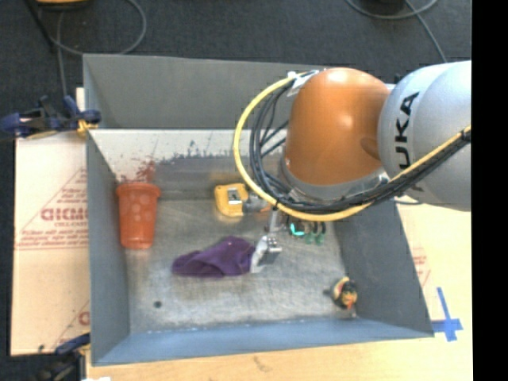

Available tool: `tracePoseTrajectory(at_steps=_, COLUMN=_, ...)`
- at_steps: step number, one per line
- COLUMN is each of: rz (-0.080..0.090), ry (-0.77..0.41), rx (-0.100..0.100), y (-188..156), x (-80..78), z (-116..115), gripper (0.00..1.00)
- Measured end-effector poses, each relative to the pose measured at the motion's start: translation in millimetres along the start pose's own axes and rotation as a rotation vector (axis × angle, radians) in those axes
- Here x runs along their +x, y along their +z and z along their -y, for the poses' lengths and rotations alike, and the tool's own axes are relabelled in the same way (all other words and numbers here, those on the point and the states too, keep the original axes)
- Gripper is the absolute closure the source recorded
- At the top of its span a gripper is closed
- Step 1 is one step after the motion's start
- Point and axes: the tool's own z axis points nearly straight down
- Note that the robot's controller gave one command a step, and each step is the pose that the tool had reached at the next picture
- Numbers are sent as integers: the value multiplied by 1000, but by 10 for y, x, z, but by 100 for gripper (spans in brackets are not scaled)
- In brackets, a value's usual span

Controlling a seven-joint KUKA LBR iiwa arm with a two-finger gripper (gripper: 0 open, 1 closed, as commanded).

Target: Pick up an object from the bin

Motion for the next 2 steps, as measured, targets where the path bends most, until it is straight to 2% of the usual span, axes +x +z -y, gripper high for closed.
tracePoseTrajectory(at_steps=1, rz=9, ry=3, rx=-1, y=-43, x=-15, z=4, gripper=0)
tracePoseTrajectory(at_steps=2, rz=13, ry=-77, rx=1, y=525, x=-180, z=-2, gripper=0)
